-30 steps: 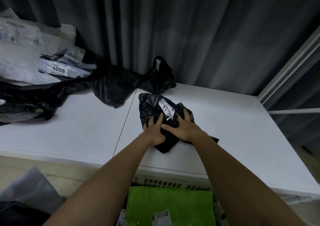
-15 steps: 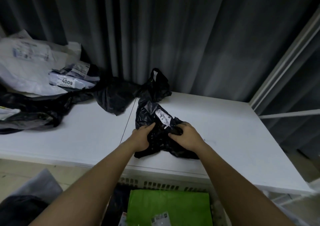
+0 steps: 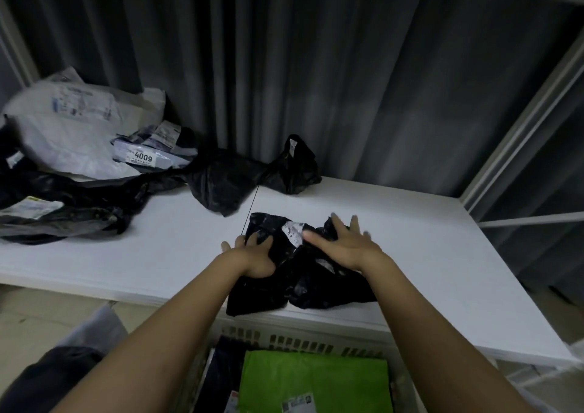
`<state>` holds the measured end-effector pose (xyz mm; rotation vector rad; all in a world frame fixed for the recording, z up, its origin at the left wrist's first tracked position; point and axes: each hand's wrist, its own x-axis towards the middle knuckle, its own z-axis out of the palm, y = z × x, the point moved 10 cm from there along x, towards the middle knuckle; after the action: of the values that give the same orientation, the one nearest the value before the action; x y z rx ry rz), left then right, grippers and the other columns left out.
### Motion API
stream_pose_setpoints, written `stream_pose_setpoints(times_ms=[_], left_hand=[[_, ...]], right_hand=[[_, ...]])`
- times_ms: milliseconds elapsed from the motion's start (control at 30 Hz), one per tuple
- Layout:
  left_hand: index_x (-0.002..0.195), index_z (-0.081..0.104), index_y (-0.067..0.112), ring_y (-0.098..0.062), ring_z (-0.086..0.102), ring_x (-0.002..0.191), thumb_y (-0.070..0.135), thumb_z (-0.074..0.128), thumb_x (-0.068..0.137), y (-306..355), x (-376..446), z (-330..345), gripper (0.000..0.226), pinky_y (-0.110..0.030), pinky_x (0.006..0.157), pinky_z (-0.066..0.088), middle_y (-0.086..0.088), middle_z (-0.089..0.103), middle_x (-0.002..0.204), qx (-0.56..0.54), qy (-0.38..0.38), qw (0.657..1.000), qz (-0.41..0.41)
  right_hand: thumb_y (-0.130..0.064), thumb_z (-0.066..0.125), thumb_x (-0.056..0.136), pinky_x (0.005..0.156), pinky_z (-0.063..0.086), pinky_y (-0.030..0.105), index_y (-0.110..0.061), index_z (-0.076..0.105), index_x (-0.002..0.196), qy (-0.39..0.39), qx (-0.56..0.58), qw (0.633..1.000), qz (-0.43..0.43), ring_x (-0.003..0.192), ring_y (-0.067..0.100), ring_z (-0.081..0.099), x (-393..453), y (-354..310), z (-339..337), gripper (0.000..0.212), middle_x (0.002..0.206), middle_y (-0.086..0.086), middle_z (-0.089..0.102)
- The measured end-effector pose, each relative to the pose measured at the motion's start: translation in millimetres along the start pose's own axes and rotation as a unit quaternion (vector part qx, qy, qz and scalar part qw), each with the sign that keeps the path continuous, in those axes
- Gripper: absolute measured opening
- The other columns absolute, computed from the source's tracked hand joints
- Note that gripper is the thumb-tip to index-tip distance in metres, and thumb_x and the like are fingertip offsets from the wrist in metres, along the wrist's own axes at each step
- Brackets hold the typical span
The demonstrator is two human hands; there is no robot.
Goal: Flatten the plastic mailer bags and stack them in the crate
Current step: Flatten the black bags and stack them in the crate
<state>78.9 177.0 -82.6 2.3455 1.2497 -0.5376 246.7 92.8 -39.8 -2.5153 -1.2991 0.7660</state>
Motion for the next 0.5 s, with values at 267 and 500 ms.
stream_pose_setpoints(times_ms=[267, 500], left_hand=[[0.152, 0.013, 0.030, -0.021, -0.003, 0.148, 0.039, 0.018, 0.102, 42, 27, -27, 0.051, -0.046, 0.118, -0.001, 0.001, 0.003, 0.161, -0.164, 0.237, 0.955, 0.068], [0.152, 0.003, 0.038, -0.023, -0.011, 0.147, 0.045, 0.013, 0.102, 54, 70, 16, 0.051, -0.050, 0.116, -0.009, 0.001, -0.004, 0.161, -0.129, 0.172, 0.974, 0.071]], right_hand=[[-0.042, 0.017, 0.102, 0.118, -0.004, 0.050, -0.036, 0.006, 0.153, 0.111, -0.213, 0.961, -0.135, 0.147, 0.031, -0.012, 20, -48, 23, 0.053, 0.161, 0.001, -0.008], [-0.058, 0.017, 0.097, 0.112, -0.010, 0.061, -0.048, -0.006, 0.148, 0.041, -0.225, 0.971, -0.071, 0.144, 0.040, -0.018, 58, 3, 56, 0.057, 0.160, -0.002, -0.016]])
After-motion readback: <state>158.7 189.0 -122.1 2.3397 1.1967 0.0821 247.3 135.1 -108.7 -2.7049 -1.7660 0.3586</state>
